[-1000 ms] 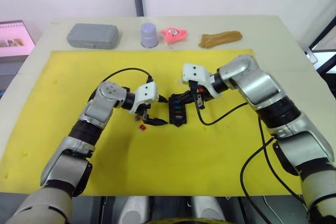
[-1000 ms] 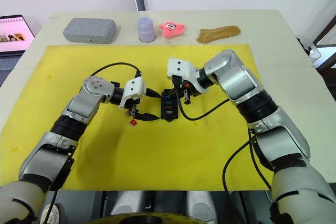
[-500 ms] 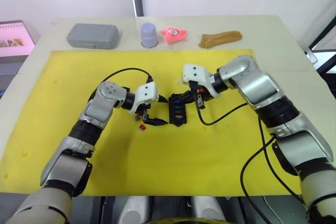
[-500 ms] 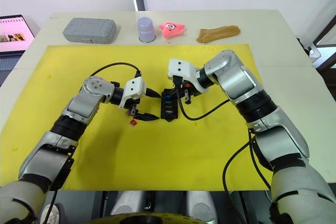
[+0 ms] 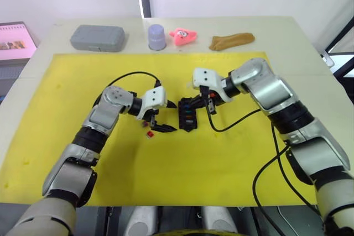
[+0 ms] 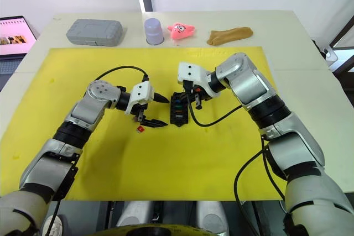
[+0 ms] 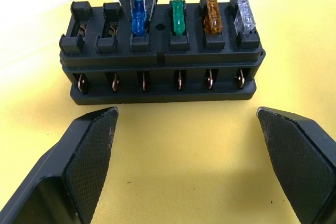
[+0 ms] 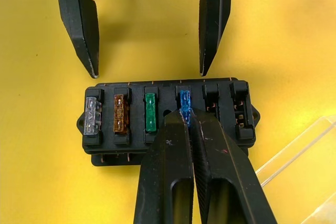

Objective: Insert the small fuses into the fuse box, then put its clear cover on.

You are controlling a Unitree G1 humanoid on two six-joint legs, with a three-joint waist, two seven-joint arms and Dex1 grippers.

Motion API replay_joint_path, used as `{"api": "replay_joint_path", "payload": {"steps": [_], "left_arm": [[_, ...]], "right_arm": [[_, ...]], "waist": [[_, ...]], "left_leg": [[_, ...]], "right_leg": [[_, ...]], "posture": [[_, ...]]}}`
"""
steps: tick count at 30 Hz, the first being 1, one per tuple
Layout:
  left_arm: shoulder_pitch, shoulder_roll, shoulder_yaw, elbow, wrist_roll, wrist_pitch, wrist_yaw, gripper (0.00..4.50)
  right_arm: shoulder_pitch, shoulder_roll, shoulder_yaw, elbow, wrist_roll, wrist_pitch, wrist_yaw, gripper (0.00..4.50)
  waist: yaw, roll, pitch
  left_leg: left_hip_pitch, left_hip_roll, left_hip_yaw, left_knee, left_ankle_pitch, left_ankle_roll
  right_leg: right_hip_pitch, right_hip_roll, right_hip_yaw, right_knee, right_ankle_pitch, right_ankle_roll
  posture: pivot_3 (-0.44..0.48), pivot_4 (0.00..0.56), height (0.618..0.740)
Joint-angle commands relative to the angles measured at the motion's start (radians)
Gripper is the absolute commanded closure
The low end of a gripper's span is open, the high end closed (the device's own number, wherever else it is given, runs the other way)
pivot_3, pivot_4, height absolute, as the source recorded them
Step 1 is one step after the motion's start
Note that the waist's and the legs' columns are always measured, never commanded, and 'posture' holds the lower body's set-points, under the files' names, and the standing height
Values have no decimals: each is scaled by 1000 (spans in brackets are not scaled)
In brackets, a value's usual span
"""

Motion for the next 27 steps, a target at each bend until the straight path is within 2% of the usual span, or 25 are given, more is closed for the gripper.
{"api": "replay_joint_path", "payload": {"steps": [1, 16, 19, 21, 27], "left_arm": [[-13, 9, 11, -26, -5, -6, -2, 62], [-15, 8, 14, -18, -4, -13, 3, 62], [-20, 7, 15, -9, -3, -18, 5, 0], [-23, 7, 16, -5, -3, -19, 6, 0], [-25, 9, 18, 2, -3, -25, 7, 0]], "right_arm": [[1, 6, 5, 22, -32, -14, -5, 4500], [5, 13, -3, -10, -19, 38, 8, 4500], [4, 10, -6, -19, -18, 44, 7, 3523], [-2, 10, -16, -30, -12, 56, 8, 2604], [-28, 5, -43, -61, 0, 77, 4, 2604]], "waist": [[-1, 0, 0], [-1, 0, 0], [0, 0, 0], [0, 0, 0], [1, 0, 0]], "left_leg": [[0, 0, 0, 0, 0, 0], [0, 0, 0, 0, 0, 0], [0, 0, 0, 0, 0, 0], [0, 0, 0, 0, 0, 0], [0, 0, 0, 0, 0, 0]], "right_leg": [[0, 0, 0, 0, 0, 0], [0, 0, 0, 0, 0, 0], [0, 0, 0, 0, 0, 0], [0, 0, 0, 0, 0, 0], [0, 0, 0, 0, 0, 0]], "posture": [[0, 150, 740], [0, 150, 740], [0, 150, 740], [0, 150, 740], [0, 150, 740]]}}
